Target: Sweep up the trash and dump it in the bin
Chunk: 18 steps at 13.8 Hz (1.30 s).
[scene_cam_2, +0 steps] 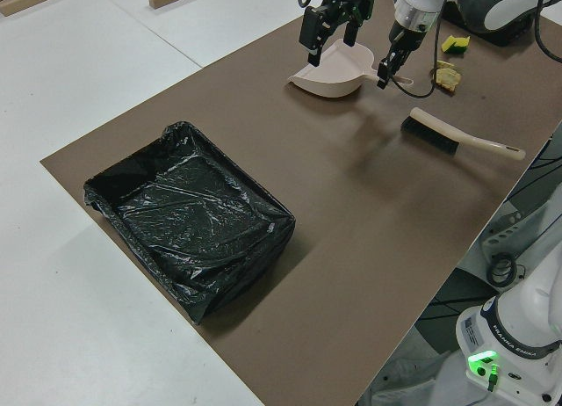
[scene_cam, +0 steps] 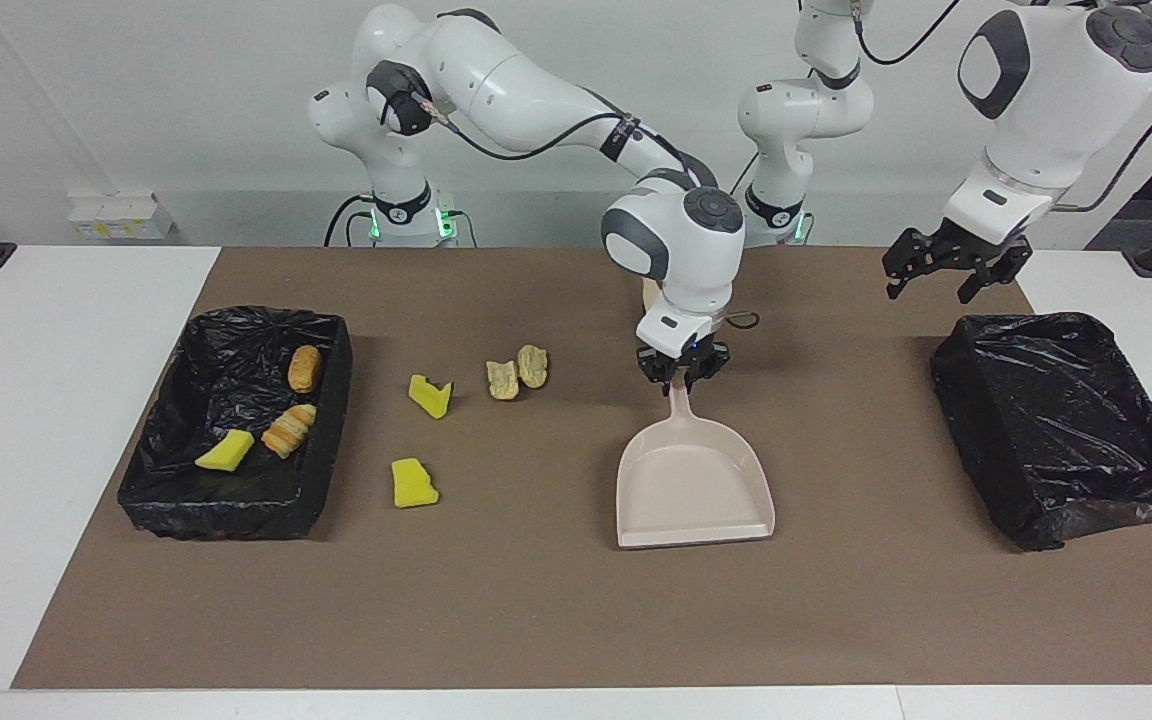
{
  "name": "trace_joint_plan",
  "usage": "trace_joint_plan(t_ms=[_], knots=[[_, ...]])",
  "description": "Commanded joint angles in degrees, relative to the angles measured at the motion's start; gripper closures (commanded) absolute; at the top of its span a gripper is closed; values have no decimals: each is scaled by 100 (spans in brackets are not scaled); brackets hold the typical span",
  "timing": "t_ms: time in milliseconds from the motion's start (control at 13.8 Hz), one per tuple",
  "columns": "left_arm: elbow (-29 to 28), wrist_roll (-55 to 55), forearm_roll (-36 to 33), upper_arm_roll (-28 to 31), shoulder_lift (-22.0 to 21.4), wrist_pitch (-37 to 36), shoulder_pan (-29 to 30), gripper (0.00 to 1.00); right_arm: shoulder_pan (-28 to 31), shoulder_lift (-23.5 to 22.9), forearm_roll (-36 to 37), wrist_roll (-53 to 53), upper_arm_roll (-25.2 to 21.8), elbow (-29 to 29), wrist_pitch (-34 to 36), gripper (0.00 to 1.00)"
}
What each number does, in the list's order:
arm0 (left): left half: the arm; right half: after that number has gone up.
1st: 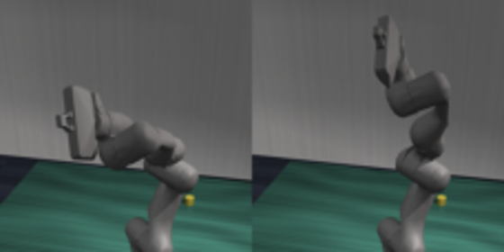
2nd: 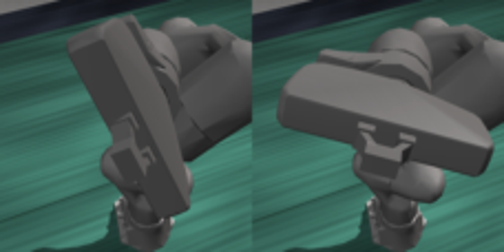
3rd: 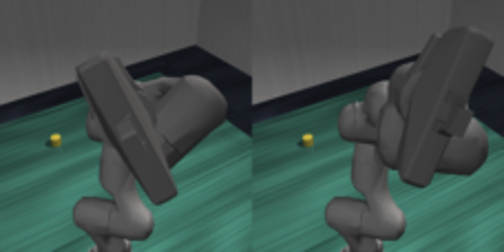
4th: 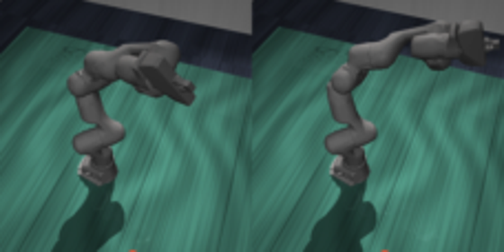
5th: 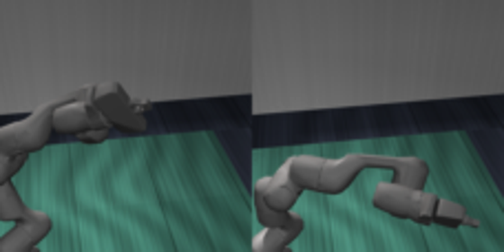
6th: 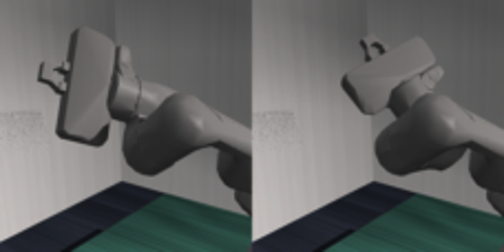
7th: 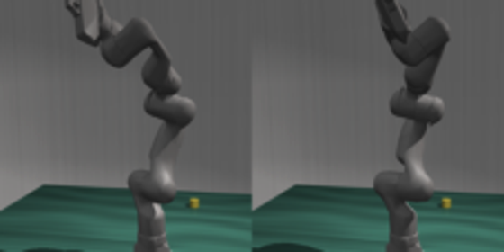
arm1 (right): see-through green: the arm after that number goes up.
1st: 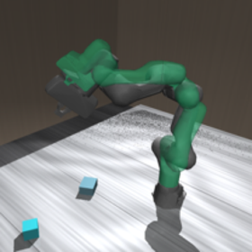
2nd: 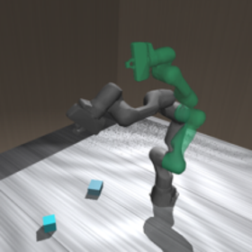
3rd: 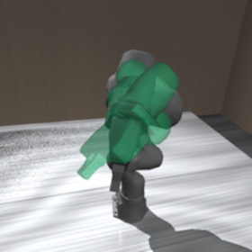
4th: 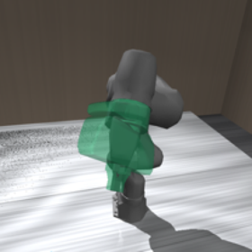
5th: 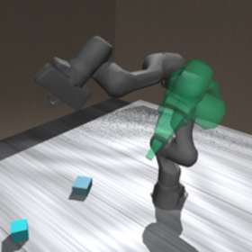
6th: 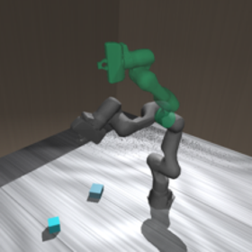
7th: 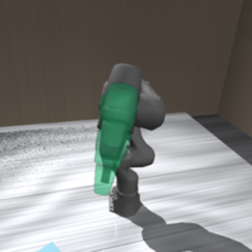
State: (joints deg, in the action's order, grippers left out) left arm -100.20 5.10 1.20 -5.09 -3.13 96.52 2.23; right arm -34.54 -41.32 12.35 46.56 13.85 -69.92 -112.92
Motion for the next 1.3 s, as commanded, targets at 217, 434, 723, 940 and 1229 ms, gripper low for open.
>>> trace_joint_plan(t_ms=[217, 434, 723, 940, 1229], knots=[[-26, -18, 152, -36, 260, 376, -3, 0, 184, 159, -250, 284, 4, 128, -2, 29], [-26, -62, 372, -97, 663, 779, -29, 0, 640, 965, -268, 205, 4, -327, 24, 14], [-26, -876, 372, -107, 1427, 1570, -808, 0, 1624, 2485, -286, 187, 4, -1583, 59, 0], [-157, -1765, 372, -107, 1807, 2177, -1652, 0, 2301, 3102, -294, -320, 12, -1771, 541, 0], [-1420, -2689, 372, -115, 1502, 3425, -2455, 0, 3277, 3867, -1041, -1726, 4, -1771, 1525, 0]])
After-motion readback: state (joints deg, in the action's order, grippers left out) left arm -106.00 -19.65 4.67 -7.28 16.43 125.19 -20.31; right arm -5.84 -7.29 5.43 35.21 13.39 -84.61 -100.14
